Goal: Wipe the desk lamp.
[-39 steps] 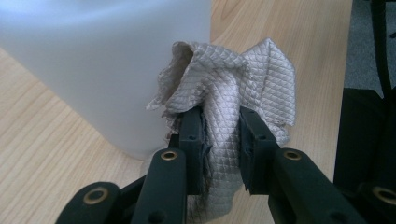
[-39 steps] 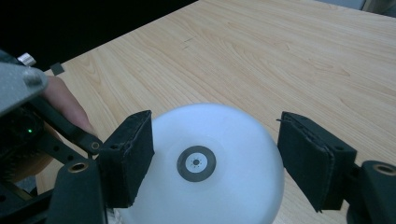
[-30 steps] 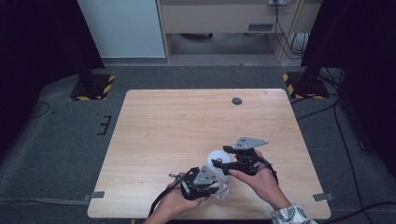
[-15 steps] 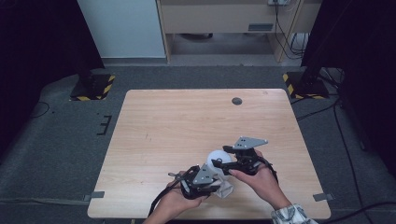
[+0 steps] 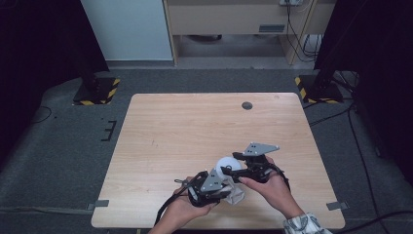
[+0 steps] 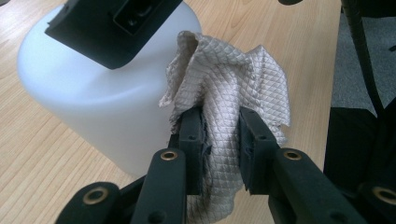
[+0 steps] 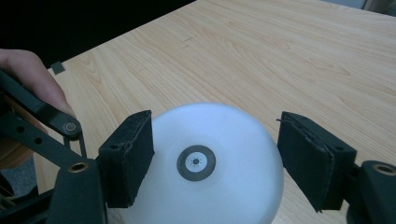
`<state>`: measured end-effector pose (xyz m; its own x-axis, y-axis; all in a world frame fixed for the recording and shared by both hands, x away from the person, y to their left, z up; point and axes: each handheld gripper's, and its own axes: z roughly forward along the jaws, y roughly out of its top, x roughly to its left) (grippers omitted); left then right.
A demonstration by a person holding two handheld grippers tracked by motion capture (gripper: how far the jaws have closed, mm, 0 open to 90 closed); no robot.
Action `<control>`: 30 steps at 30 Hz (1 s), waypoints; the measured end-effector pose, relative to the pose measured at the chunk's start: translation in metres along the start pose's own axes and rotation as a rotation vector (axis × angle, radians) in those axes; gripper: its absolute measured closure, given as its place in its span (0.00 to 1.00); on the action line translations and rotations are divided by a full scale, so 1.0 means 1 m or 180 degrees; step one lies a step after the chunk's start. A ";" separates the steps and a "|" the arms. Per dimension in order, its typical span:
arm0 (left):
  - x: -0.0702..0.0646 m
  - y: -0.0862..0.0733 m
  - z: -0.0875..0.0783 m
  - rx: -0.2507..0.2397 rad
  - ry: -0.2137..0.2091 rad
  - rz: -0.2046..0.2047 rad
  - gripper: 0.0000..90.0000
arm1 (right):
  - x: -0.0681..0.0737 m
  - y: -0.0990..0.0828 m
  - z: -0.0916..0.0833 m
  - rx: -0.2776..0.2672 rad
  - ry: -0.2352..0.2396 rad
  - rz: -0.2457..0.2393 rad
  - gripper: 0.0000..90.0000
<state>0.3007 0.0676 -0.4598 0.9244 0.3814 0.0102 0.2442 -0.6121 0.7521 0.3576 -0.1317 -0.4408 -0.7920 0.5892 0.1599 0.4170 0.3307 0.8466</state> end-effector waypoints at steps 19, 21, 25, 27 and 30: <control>0.000 -0.003 0.002 0.0054 0.0039 0.0006 0.81 | 0.000 0.000 0.000 0.0000 0.0006 -0.0002 0.31; -0.001 -0.003 0.004 0.0044 0.0029 -0.0006 0.81 | 0.000 0.000 0.000 0.0000 0.0006 -0.0001 0.31; -0.002 -0.004 0.010 0.0096 0.0020 0.0021 0.82 | 0.000 0.000 0.000 0.0000 0.0007 0.0003 0.31; -0.003 -0.006 0.015 0.0161 0.0031 0.0058 0.82 | 0.000 0.000 0.000 -0.0002 0.0011 0.0012 0.31; -0.003 -0.011 0.022 0.0258 0.0031 0.0064 0.82 | -0.001 0.000 0.000 0.0000 0.0013 0.0003 0.31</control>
<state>0.3017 0.0583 -0.4826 0.9265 0.3749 0.0316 0.2489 -0.6735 0.6960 0.3583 -0.1321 -0.4411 -0.7934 0.5865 0.1627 0.4178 0.3303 0.8464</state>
